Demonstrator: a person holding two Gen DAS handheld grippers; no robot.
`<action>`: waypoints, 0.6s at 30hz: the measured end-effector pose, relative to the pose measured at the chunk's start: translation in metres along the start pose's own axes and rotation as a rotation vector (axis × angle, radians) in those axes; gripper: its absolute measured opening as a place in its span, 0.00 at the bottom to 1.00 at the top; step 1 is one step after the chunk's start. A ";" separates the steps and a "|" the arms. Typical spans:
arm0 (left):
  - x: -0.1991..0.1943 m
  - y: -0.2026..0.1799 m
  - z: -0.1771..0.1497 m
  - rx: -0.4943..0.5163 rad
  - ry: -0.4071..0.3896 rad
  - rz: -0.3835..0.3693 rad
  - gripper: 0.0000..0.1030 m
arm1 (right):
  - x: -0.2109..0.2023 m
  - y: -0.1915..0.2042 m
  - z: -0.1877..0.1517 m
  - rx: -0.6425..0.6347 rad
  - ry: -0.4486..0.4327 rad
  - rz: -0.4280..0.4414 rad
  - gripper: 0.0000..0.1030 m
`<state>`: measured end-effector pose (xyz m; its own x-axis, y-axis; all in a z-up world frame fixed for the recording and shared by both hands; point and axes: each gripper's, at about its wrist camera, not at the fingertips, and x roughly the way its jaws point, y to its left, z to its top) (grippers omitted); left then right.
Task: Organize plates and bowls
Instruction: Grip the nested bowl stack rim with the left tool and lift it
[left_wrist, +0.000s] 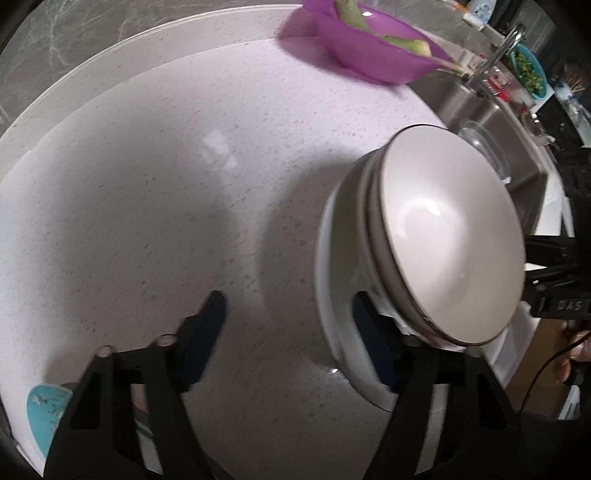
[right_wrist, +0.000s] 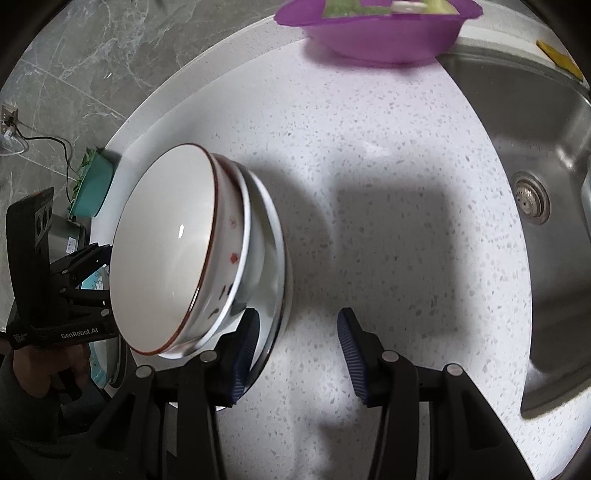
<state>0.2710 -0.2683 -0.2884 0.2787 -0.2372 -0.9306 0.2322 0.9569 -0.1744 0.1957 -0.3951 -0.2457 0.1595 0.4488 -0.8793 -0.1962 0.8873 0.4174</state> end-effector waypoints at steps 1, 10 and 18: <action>0.001 -0.001 0.002 -0.003 0.000 -0.020 0.43 | 0.001 0.001 0.001 0.001 0.001 0.007 0.47; 0.015 -0.014 0.014 0.014 0.018 -0.015 0.27 | 0.006 0.005 0.003 0.026 -0.007 0.016 0.44; 0.022 -0.025 0.022 0.021 0.018 -0.021 0.12 | 0.013 0.018 0.013 0.001 0.004 -0.007 0.25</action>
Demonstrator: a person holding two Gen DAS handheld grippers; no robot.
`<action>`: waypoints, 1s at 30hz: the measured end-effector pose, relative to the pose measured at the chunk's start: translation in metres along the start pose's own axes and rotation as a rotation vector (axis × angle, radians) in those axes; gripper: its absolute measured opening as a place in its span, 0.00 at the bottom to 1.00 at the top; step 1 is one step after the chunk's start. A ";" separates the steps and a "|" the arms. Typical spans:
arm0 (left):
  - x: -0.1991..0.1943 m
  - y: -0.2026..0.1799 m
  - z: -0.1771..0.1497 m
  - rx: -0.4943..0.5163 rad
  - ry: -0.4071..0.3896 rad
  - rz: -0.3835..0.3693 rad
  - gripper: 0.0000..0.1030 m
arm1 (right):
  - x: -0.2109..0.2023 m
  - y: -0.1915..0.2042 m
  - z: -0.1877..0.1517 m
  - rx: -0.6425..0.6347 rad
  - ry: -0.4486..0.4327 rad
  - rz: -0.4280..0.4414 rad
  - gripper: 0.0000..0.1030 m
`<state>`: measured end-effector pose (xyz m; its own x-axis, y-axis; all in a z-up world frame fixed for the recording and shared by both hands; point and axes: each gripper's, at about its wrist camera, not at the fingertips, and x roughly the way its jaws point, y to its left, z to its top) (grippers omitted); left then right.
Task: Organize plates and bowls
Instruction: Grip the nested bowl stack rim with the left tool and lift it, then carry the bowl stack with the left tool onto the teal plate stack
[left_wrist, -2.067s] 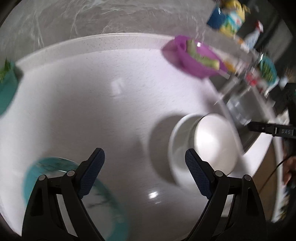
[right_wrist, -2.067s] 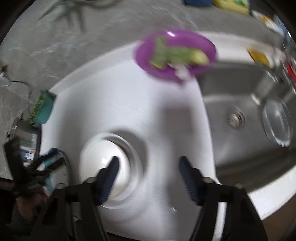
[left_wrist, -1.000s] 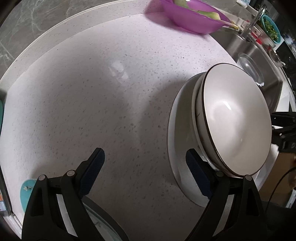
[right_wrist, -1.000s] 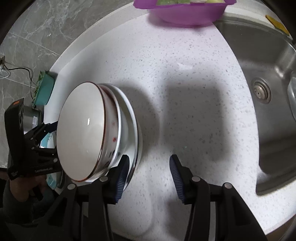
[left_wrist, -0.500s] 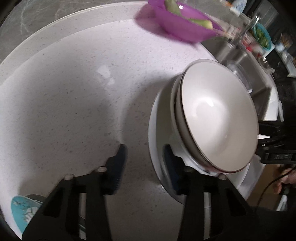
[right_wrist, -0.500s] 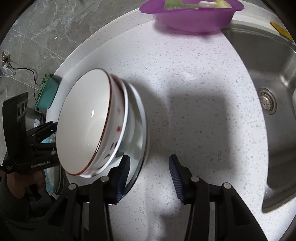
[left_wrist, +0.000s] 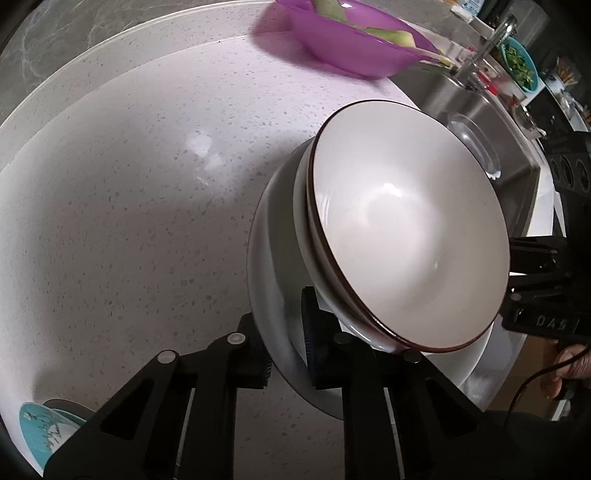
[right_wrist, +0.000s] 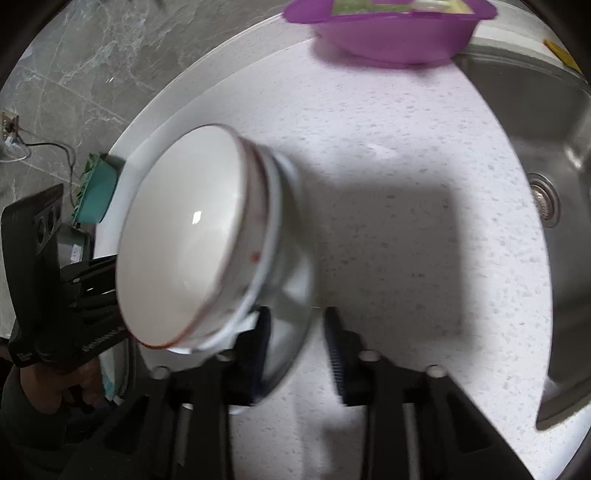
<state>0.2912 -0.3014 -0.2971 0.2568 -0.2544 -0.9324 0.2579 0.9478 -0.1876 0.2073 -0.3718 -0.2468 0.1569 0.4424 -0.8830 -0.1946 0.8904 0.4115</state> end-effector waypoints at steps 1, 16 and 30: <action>0.000 0.000 0.000 -0.005 -0.002 -0.001 0.11 | 0.000 0.000 0.001 0.000 0.002 -0.005 0.24; -0.009 0.000 -0.008 -0.045 -0.025 0.011 0.10 | -0.001 -0.003 0.004 0.023 0.023 0.006 0.22; -0.058 -0.014 -0.031 -0.106 -0.103 0.049 0.10 | -0.030 0.009 -0.010 -0.052 0.004 0.026 0.22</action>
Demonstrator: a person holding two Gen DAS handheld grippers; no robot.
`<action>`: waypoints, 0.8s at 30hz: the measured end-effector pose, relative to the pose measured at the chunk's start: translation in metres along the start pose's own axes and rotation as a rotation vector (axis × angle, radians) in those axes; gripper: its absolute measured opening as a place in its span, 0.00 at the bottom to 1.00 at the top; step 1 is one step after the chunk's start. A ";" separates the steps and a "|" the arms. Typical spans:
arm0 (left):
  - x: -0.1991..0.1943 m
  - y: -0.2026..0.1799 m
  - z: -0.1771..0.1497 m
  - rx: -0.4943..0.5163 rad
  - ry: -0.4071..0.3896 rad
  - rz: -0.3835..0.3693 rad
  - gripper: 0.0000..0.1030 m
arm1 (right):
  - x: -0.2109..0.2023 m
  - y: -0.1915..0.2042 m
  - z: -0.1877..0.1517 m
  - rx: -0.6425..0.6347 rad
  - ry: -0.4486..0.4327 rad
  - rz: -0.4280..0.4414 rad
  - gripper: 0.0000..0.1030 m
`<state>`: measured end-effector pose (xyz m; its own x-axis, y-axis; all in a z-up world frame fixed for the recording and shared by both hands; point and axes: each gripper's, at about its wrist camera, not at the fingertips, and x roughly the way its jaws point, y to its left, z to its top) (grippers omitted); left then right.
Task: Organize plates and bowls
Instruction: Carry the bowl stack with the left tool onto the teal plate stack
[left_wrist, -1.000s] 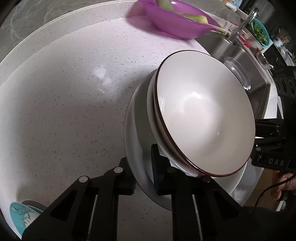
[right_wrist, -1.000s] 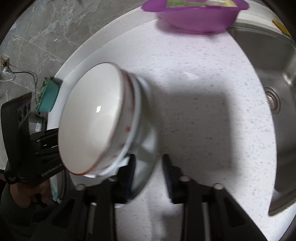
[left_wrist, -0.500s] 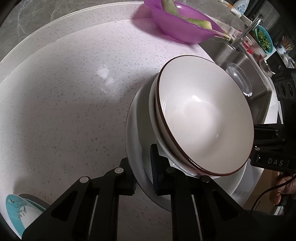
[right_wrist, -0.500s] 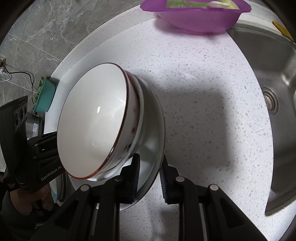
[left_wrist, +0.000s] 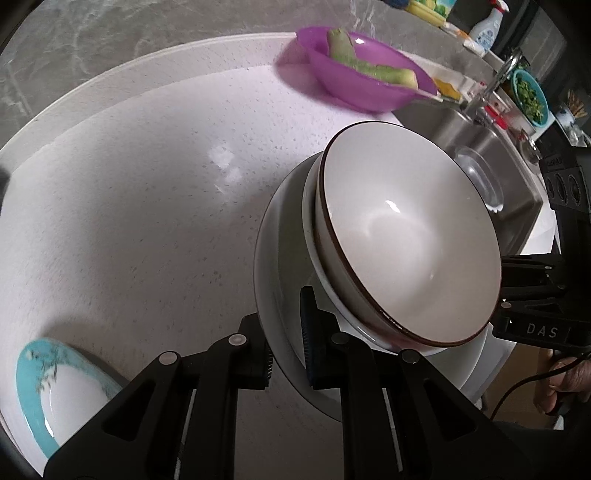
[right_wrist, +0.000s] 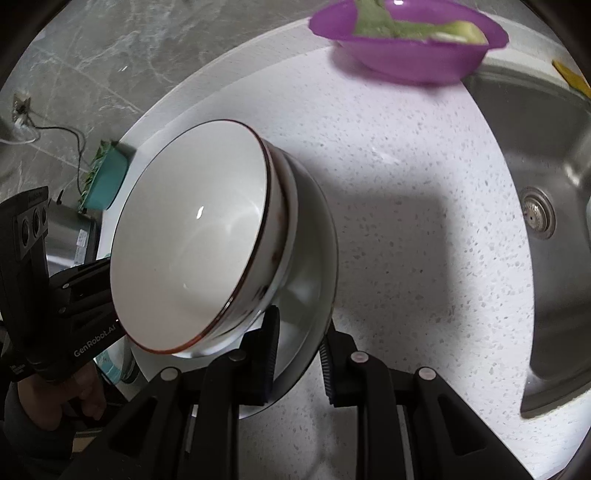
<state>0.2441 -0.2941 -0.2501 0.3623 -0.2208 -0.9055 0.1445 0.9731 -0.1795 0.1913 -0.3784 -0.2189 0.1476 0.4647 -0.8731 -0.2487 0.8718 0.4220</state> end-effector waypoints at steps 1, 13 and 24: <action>-0.005 0.000 -0.003 -0.011 -0.005 0.003 0.10 | -0.003 0.003 0.000 -0.013 -0.001 0.001 0.22; -0.098 0.019 -0.044 -0.144 -0.104 0.063 0.11 | -0.032 0.057 0.000 -0.181 0.007 0.054 0.22; -0.179 0.097 -0.099 -0.229 -0.164 0.119 0.11 | -0.023 0.154 -0.003 -0.314 0.022 0.087 0.22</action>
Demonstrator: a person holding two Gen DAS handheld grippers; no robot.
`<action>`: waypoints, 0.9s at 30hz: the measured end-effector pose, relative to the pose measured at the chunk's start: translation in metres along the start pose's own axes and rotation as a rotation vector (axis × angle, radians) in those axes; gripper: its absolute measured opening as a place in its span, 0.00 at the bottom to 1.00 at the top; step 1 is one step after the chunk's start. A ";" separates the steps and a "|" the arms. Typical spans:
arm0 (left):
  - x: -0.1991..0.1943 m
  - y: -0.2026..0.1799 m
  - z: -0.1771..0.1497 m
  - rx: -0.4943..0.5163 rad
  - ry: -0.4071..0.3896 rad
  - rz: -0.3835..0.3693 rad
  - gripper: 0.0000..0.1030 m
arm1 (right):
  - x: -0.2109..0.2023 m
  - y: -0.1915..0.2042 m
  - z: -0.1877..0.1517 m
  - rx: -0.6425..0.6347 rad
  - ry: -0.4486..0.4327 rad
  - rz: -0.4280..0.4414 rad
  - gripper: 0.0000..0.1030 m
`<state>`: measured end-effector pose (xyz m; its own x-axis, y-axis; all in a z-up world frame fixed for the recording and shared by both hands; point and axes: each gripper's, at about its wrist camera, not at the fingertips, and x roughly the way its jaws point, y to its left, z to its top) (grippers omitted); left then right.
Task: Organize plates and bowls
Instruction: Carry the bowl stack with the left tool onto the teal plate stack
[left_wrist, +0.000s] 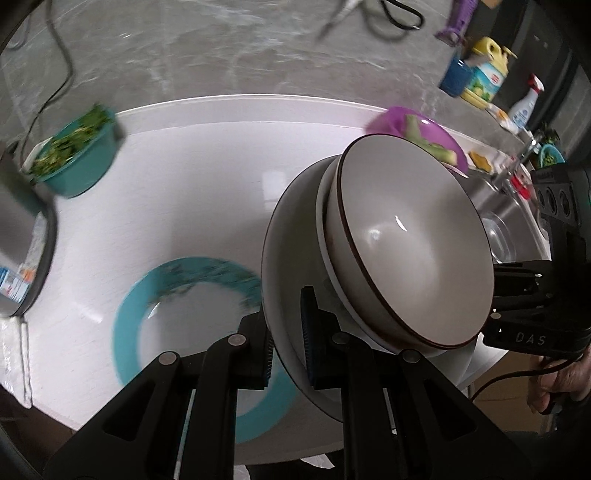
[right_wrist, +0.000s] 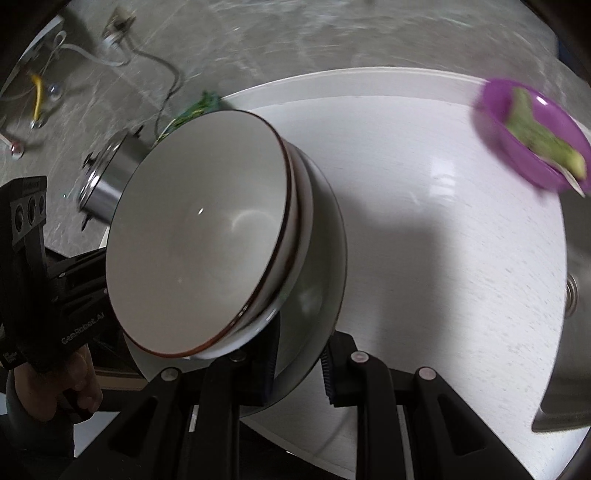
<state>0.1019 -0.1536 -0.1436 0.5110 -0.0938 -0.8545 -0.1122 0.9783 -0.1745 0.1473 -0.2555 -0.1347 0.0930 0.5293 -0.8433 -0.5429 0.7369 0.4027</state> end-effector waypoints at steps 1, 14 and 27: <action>-0.005 0.012 -0.005 -0.009 0.000 0.003 0.11 | 0.005 0.011 0.003 -0.008 0.003 0.003 0.22; -0.034 0.136 -0.053 -0.082 0.013 0.014 0.11 | 0.059 0.105 0.018 -0.062 0.058 0.008 0.23; 0.021 0.186 -0.098 -0.109 0.105 -0.046 0.11 | 0.117 0.107 0.007 -0.012 0.117 -0.034 0.23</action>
<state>0.0083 0.0087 -0.2414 0.4267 -0.1624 -0.8897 -0.1859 0.9470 -0.2620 0.1057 -0.1121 -0.1881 0.0135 0.4510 -0.8924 -0.5510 0.7481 0.3698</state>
